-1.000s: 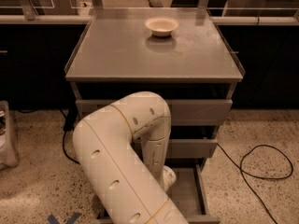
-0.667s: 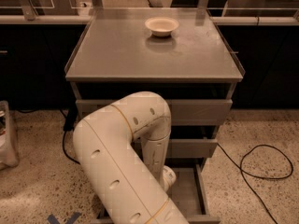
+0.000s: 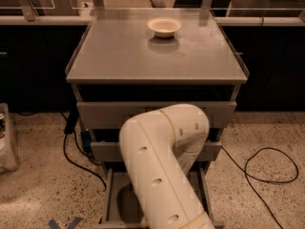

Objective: Pick blue plastic bottle from bottom drawer and place on counter

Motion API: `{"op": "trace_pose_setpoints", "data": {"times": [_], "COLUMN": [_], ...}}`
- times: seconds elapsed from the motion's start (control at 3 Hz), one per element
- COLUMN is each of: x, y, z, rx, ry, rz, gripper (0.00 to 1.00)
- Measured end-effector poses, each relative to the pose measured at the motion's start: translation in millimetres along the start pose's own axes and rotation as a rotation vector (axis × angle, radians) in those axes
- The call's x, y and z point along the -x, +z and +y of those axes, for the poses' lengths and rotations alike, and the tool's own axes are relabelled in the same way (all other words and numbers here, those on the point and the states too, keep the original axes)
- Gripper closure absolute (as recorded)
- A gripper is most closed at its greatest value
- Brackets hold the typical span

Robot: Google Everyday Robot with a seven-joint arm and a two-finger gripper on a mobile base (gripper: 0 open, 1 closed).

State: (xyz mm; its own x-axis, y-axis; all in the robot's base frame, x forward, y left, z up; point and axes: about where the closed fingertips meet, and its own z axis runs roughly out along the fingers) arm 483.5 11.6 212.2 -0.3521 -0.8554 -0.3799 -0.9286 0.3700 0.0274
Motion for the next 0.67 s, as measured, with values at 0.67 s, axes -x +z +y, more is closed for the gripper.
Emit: {"op": "trace_pose_setpoints", "data": {"times": [0.67], "x": [-42], "y": [17], "z": [15], "rx": [0.104], "ry": [0.015], "rz": [-0.043], "gripper": [0.00]}}
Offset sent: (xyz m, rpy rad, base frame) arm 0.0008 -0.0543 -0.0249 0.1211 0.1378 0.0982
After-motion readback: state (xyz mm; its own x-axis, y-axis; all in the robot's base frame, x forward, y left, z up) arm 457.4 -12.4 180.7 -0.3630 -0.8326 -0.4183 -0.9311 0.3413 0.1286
